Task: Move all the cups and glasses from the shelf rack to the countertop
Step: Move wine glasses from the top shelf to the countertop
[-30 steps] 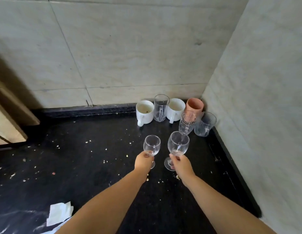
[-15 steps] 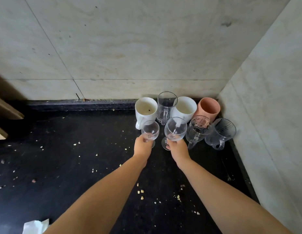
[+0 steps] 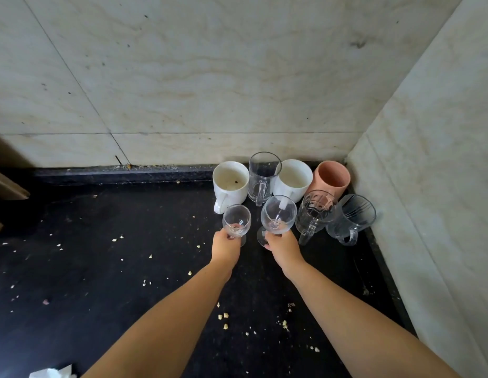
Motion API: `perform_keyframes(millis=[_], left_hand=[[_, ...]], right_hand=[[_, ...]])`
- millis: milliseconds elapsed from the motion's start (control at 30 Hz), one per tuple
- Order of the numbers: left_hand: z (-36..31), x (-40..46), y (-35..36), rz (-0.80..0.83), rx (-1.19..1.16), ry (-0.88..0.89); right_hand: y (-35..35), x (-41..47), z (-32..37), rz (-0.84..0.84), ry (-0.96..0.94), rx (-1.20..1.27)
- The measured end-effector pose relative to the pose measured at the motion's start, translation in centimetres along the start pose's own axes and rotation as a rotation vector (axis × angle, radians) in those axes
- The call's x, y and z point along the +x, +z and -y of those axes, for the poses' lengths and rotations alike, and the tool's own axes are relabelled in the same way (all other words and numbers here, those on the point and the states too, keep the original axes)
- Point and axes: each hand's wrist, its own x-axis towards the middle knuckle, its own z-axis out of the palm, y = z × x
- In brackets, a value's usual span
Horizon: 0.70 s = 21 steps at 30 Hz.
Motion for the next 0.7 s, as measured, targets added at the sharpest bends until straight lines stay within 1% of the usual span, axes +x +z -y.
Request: perform_keyframes(millis=[133, 233, 300, 367, 433, 500, 633, 700], left_hand=[[0.0, -1.1, -0.8, 0.024, 0.219, 0.051], [0.2, -2.6, -2.0, 0.039, 0.287, 0.065], [0.2, -3.3, -2.8, 0.043, 0.327, 0.078], [-0.1, -4.0, -3.6, 0.051, 0.397, 0.112], [-0.4, -4.9, -4.5, 0.059, 0.479, 0.162], [-0.5, -6.1, -5.6, 0.049, 0.584, 0.203], [-0.5, -8.3, -7.9, 0.016, 0.838, 0.204], [-0.4, -9.2, -8.9, -0.009, 0.955, 0.230]], right_hand=[[-0.7, -1.3, 0.3, 0.038, 0.035, 0.009], [-1.3, -2.7, 0.4, 0.041, 0.089, 0.015], [-1.5, -3.6, 0.3, 0.056, 0.111, -0.039], [-1.6, -4.6, 0.4, 0.079, 0.100, -0.190], [-1.7, -6.1, 0.7, 0.103, 0.043, -0.387], [-1.7, -7.8, 1.2, 0.116, -0.060, -0.584], [-1.2, -10.8, 2.4, 0.134, -0.261, -0.918], [-0.8, -11.8, 3.0, 0.154, -0.348, -1.127]])
